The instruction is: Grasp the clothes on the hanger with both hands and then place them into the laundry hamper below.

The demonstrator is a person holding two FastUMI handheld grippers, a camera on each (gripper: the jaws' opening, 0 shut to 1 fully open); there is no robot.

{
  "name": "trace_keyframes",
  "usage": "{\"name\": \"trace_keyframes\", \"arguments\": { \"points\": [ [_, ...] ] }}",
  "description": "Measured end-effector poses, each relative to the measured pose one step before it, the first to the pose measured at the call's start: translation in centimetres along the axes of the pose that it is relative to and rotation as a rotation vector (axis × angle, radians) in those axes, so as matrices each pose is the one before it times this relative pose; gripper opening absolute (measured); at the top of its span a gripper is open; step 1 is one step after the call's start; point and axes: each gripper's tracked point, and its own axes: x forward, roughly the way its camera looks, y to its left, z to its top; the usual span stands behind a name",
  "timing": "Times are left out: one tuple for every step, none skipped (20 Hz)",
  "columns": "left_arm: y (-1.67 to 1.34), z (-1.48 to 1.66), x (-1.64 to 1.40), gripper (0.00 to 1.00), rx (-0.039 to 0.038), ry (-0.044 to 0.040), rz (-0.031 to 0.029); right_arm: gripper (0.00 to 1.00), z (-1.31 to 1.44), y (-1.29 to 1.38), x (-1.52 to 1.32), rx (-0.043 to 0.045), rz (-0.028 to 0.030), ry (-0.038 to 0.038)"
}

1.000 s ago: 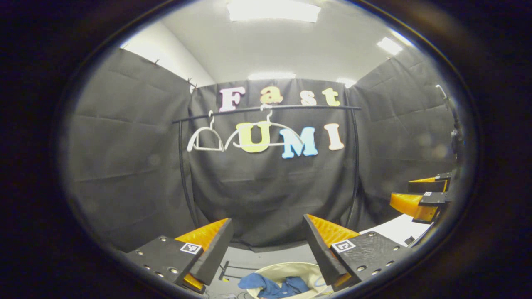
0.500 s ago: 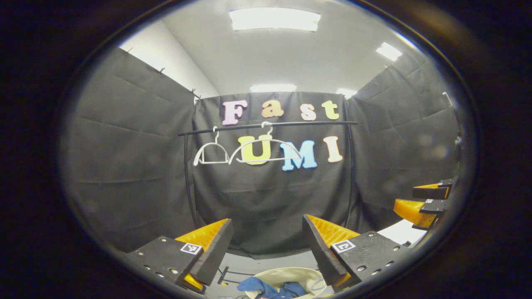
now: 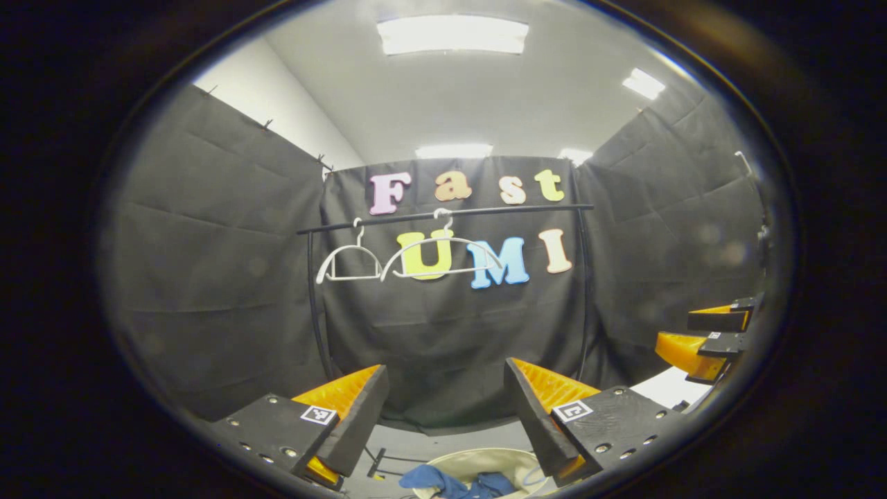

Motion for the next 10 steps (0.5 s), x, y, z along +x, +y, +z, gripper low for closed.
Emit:
{"name": "trace_keyframes", "arguments": {
  "points": [
    [0.105,0.024,0.027,0.98,0.00020,-0.00245,0.00138,0.95,0.079,-0.118,-0.043,-0.00051,-0.00441,-0.00203],
    [0.070,-0.061,-0.076,0.98,0.00030,0.00051,0.00205,0.95,-0.042,-0.060,-0.105,0.00016,-0.00386,-0.00086],
    [0.010,-0.039,0.059,0.98,-0.00100,-0.00119,0.00063,0.95,-0.031,-0.023,0.174,0.00206,-0.00265,-0.00032],
    [-0.089,-0.046,-0.057,0.98,-0.00116,-0.00003,-0.00025,0.95,-0.106,0.015,0.199,0.00177,-0.00111,0.00092],
    [0.086,-0.156,0.270,0.98,-0.00103,0.00136,0.00123,0.95,-0.011,-0.036,0.233,0.00159,-0.00123,0.00216],
    [-0.074,-0.108,0.164,0.99,0.00006,0.00141,-0.00061,0.95,-0.103,-0.035,0.111,0.00092,-0.00115,0.00130],
    [0.012,-0.048,0.177,0.99,0.00064,0.00245,0.00106,0.95,0.079,-0.005,0.238,0.00100,-0.00115,-0.00052],
    [0.058,0.078,0.104,0.99,-0.00069,-0.00141,-0.00019,0.95,-0.096,0.002,0.021,-0.00111,-0.00228,0.00074],
    [0.060,0.101,0.324,0.99,-0.00192,-0.00407,-0.00119,0.95,0.133,-0.013,0.122,-0.00134,-0.00312,-0.00433],
    [0.055,0.154,0.193,0.99,-0.00089,-0.00306,-0.00015,0.95,0.003,0.044,0.057,0.00096,-0.00270,-0.00195]
  ]
}}
